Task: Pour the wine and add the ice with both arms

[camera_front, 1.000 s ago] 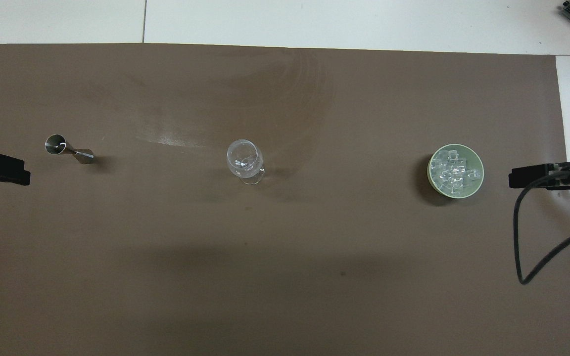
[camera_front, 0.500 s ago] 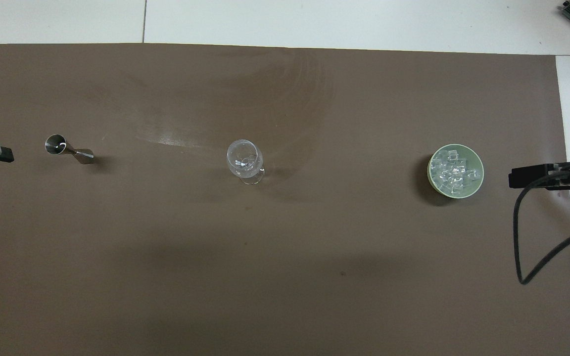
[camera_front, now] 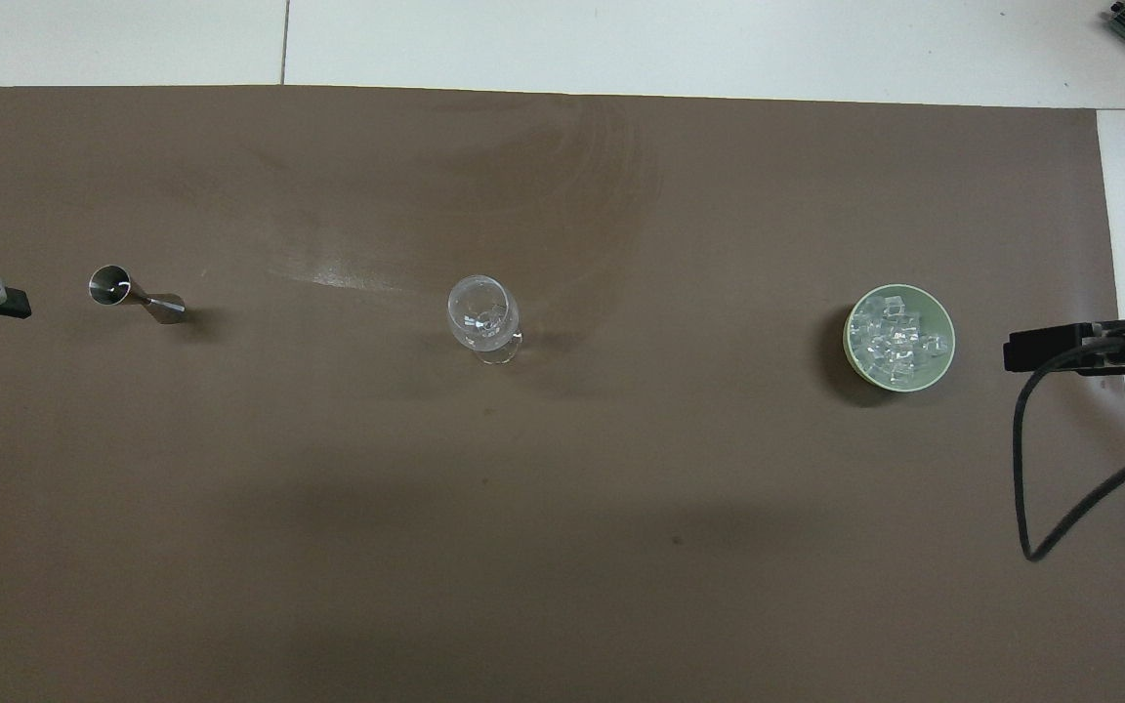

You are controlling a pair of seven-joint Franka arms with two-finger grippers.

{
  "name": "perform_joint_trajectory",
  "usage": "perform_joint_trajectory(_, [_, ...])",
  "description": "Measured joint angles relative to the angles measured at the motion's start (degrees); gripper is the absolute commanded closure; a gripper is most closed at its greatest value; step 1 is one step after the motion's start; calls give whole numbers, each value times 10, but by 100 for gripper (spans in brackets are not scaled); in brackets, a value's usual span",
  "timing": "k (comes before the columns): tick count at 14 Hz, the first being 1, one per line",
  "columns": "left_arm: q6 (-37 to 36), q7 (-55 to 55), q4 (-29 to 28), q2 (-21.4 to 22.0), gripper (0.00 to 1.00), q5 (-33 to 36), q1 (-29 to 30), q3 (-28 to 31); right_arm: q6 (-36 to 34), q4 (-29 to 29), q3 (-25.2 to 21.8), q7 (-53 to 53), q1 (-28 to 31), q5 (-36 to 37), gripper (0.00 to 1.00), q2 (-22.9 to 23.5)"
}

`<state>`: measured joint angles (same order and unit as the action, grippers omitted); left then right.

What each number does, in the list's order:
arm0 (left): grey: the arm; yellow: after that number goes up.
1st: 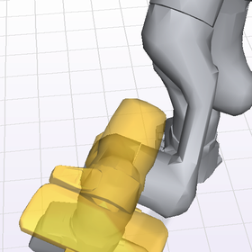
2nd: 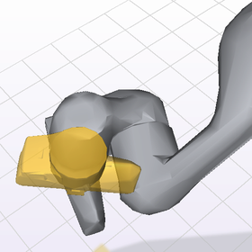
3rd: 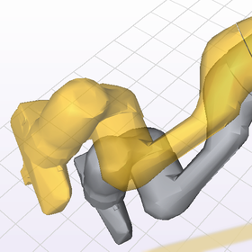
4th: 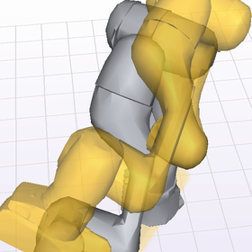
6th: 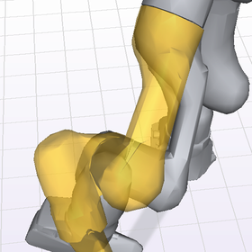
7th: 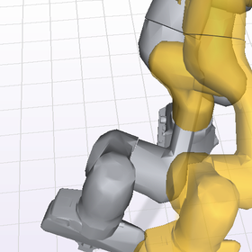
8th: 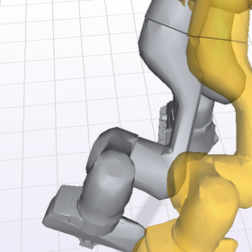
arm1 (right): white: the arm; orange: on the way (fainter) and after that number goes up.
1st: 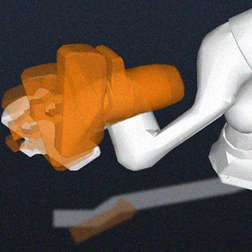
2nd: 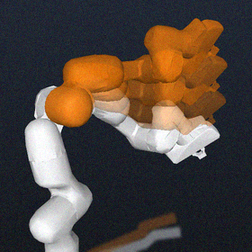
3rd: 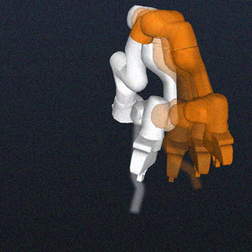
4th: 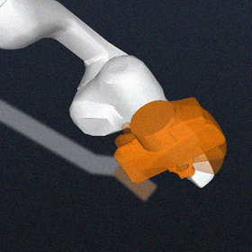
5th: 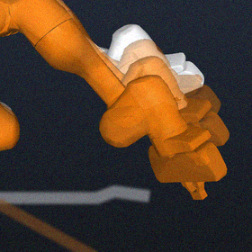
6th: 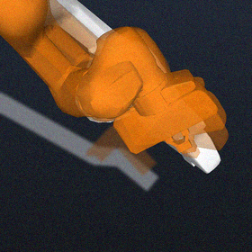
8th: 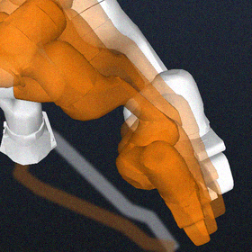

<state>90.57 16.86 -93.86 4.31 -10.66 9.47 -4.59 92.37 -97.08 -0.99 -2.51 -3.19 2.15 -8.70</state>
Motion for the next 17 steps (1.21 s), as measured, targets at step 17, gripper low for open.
perform_joint_trajectory(17, [-1, 9, -43, -109, 0, -168, 151, 6, 0, 0, 0, 0, 0, 0, 0, 0])
